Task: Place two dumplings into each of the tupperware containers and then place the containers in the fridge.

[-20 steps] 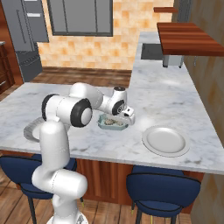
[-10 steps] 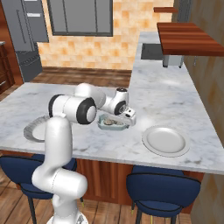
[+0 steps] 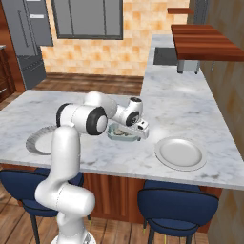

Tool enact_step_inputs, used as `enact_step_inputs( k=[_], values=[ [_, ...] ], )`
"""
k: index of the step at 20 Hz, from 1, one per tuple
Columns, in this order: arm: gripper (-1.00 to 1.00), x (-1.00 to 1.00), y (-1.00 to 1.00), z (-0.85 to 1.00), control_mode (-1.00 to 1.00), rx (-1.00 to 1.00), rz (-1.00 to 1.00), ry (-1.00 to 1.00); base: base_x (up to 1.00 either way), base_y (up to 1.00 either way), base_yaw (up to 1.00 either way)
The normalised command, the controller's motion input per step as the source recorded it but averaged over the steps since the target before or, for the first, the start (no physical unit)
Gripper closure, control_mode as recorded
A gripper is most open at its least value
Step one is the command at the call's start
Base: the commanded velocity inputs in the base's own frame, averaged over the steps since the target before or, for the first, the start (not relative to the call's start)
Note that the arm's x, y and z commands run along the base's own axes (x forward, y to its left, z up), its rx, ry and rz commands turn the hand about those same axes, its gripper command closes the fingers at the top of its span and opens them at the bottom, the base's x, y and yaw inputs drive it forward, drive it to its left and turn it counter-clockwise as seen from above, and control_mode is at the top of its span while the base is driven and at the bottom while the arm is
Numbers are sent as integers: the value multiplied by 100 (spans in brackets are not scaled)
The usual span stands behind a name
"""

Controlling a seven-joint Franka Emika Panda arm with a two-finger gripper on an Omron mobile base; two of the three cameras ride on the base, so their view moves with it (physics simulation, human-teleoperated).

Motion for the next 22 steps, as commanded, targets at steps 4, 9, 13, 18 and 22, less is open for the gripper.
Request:
enact_step_inputs(
  k=[4, 9, 13, 18, 22],
  values=[
    [100, 0, 0, -2, -100, 0, 0, 0, 0, 0, 0],
    [100, 0, 0, 1, -100, 0, 0, 0, 0, 0, 0],
    [100, -3, 0, 12, -100, 0, -2, 0, 0, 0, 0],
    [100, -24, 0, 27, -100, 0, -5, -1, 0, 0, 0],
    [100, -50, -1, 53, -100, 0, -14, -2, 0, 0, 0]
  ],
)
